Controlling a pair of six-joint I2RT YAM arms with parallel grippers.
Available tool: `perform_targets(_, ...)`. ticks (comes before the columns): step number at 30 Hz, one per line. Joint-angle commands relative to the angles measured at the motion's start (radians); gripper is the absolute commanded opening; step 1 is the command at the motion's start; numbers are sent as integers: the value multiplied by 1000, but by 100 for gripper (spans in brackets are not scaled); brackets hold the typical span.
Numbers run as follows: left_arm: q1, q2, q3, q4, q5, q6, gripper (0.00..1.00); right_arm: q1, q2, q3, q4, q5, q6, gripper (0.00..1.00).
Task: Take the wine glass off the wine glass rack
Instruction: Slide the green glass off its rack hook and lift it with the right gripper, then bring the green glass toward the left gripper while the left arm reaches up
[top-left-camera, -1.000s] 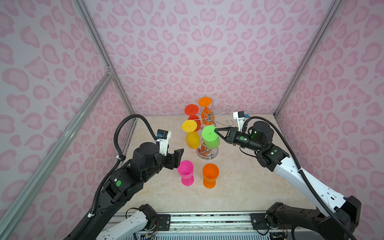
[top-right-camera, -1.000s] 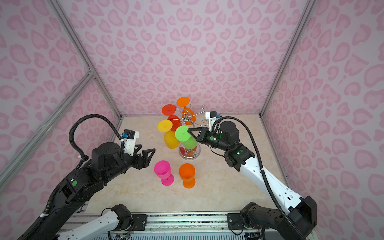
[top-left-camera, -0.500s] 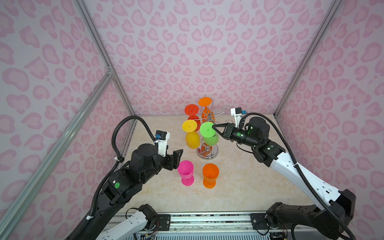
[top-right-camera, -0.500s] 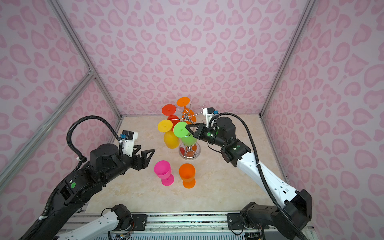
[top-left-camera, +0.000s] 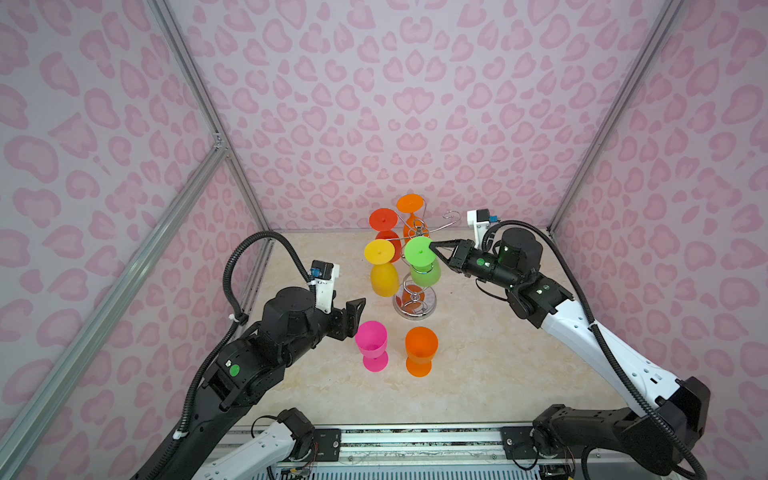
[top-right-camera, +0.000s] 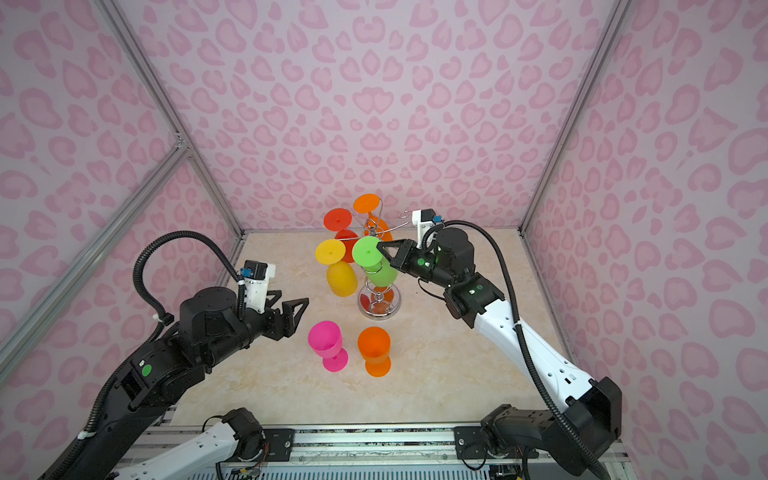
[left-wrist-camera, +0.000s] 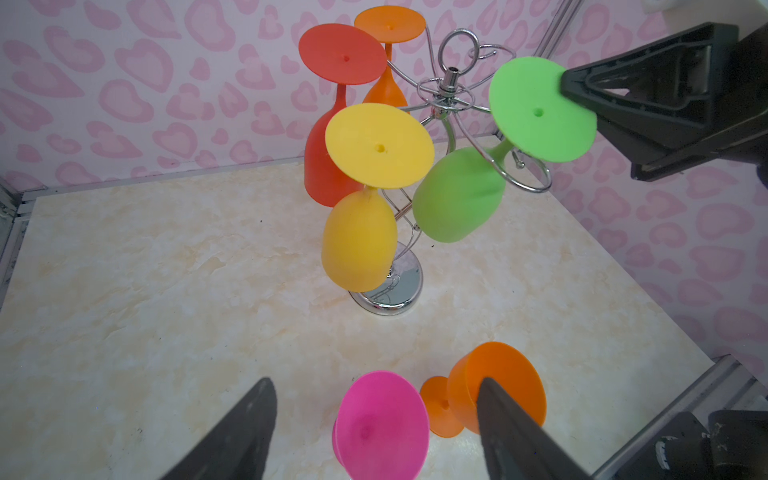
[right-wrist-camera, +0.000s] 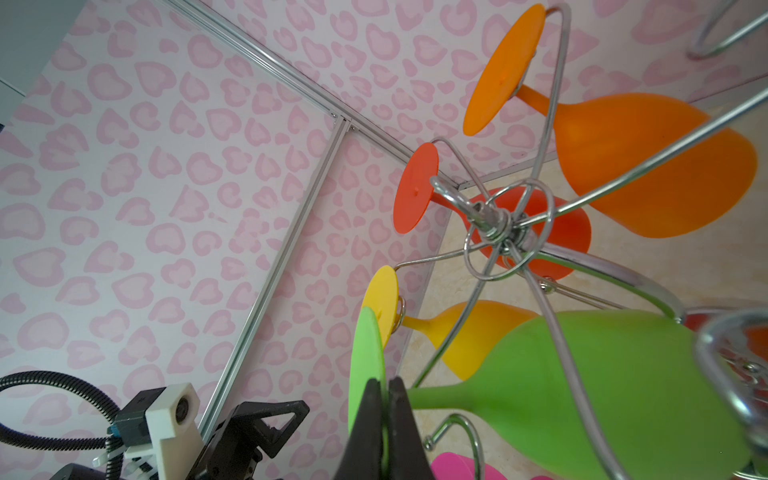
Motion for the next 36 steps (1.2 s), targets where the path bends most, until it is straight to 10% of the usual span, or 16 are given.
perform_targets(1, 2, 6, 9, 21, 10, 3, 78, -19, -22, -15, 6, 20, -8, 0)
perform_targets(20, 8, 36, 25, 89, 51, 11, 78, -367, -403, -58, -214, 1, -83, 0)
perform_targets(30, 94, 14, -89, 590, 526, -19, 78, -386, -452, -164, 483, -77, 140, 0)
perform_targets(36, 205, 147, -107, 913, 817, -195, 78, -195, -318, -138, 805, -153, 209, 0)
